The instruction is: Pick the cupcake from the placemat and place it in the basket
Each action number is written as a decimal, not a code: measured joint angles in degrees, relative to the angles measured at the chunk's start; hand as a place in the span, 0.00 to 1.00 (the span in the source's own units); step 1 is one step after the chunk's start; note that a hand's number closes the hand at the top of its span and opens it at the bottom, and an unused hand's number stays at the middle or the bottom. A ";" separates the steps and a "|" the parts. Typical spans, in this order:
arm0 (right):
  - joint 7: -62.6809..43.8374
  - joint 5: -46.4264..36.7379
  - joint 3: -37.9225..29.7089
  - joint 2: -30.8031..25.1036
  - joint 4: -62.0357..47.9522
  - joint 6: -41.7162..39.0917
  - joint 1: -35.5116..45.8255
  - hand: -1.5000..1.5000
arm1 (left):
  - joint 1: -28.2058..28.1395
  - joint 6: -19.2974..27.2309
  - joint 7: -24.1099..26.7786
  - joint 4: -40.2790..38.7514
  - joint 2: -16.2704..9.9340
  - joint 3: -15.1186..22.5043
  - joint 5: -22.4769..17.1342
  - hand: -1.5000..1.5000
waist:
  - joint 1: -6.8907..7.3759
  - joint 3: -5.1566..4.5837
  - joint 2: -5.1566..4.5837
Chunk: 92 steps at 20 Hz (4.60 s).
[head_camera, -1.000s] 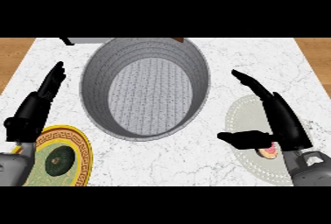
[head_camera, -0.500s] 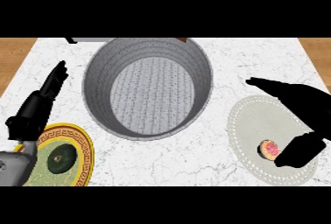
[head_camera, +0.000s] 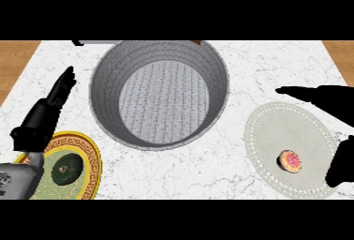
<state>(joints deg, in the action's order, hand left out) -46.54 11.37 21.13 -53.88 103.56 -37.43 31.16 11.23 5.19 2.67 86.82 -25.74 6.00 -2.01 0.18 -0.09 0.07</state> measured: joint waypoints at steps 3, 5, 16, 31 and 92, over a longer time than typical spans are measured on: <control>0.71 -0.53 -1.33 0.28 -1.00 -2.55 -0.91 0.00 | 0.35 -1.28 -1.00 0.46 -0.34 -1.42 -0.29 0.50 | -0.03 0.04 -0.02; 1.52 -2.57 -1.75 1.68 -1.82 -3.58 -1.97 0.00 | 0.55 -1.74 -1.40 0.67 0.02 -1.97 0.05 0.50 | -0.02 0.06 -0.04; 9.46 -18.51 1.24 8.05 -9.28 -7.67 -7.24 0.00 | -0.39 -3.78 -0.54 0.83 1.51 -4.23 1.74 0.50 | 0.18 0.11 -0.15; 25.74 -39.96 -1.40 14.07 -15.81 -3.76 -15.31 0.00 | -0.26 -6.53 -0.98 1.18 4.92 -7.19 5.23 0.50 | -0.13 0.11 -0.07; 13.44 -78.42 -19.42 42.88 -13.86 32.75 -22.85 1.00 | -1.33 -12.92 -3.04 4.14 10.44 -14.10 10.93 0.50 | -1.51 0.02 0.51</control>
<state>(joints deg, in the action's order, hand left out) -33.10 -67.05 1.71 -11.01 89.70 -4.69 8.31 9.89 -7.73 -0.37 90.95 -15.29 -8.10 8.92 -1.33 -0.07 0.58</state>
